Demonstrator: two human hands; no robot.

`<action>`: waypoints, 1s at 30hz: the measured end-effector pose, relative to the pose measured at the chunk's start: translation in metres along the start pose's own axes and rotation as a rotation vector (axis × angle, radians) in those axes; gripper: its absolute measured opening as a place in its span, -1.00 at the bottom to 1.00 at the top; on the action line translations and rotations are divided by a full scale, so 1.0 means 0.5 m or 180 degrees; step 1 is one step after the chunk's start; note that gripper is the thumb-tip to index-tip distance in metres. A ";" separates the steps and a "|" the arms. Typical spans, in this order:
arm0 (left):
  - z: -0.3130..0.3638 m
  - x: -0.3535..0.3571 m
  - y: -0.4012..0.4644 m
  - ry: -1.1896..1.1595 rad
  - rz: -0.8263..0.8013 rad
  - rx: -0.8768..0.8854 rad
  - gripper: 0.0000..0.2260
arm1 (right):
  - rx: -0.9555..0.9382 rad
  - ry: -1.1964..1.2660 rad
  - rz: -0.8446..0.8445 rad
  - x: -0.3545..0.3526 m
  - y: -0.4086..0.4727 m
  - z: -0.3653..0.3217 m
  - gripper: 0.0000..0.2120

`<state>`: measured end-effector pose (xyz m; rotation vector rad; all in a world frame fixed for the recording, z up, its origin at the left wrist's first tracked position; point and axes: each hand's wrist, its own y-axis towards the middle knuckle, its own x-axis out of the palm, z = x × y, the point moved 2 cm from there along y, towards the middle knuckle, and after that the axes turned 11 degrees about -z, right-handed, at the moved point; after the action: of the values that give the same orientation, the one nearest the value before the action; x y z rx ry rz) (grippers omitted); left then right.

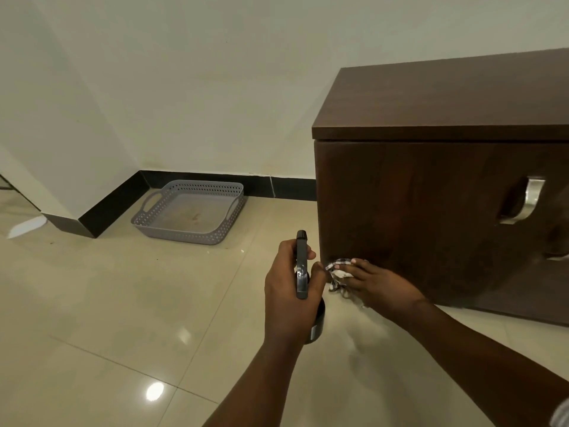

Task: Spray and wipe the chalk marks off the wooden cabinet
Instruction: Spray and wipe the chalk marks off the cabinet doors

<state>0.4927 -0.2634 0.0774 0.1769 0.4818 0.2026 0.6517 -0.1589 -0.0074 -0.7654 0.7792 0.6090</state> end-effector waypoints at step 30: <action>0.046 0.018 0.009 -0.0006 -0.0117 0.0140 -0.80 | 0.0516 0.0232 0.0571 0.013 -0.024 0.003 -0.41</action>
<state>0.5109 -0.2598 0.0942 0.2110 0.4875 0.1559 0.6645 -0.1633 -0.0071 -0.5753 0.9592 0.6724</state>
